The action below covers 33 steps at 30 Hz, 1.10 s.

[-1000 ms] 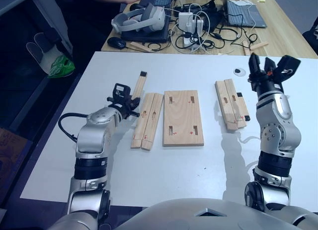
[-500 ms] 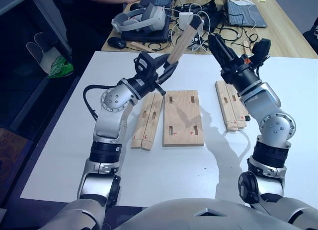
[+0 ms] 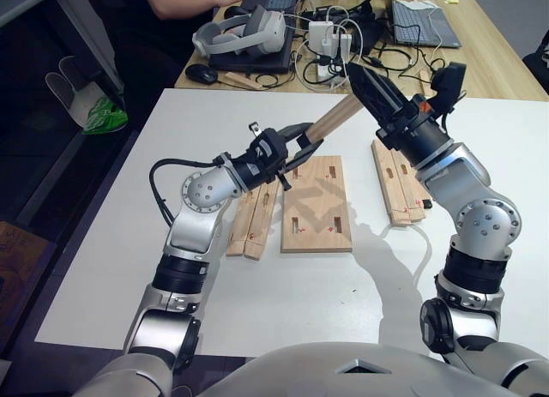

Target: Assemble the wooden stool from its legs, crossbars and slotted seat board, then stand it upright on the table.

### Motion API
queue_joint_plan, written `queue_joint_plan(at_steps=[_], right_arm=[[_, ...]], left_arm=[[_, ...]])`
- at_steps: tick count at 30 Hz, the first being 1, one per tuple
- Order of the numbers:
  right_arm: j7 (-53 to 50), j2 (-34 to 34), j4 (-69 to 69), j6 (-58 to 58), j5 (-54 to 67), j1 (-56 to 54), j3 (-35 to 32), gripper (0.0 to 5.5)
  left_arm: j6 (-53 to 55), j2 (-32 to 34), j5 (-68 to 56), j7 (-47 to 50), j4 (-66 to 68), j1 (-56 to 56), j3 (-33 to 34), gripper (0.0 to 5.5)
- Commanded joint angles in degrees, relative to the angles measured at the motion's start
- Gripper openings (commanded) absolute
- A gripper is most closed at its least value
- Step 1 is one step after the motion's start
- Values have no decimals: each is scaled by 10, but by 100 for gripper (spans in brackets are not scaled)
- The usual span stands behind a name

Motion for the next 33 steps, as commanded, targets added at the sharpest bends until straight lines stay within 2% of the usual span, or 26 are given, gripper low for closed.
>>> queue_joint_plan(at_steps=[1,21,28,29,33], right_arm=[[-11,1,11,2,7,14,1,341],[-34,10,19,0,23,21,7,49],[-40,12,27,-11,17,13,5,40],[-43,14,28,-14,16,11,4,40],[-58,22,31,-37,15,8,-8,40]], left_arm=[[-3,2,4,-1,-7,6,-5,128],[16,-14,2,13,-32,11,-17,128],[20,-33,9,44,-29,6,-8,128],[18,-35,13,48,-28,4,-8,164],[10,-41,33,74,-12,-3,-6,220]])
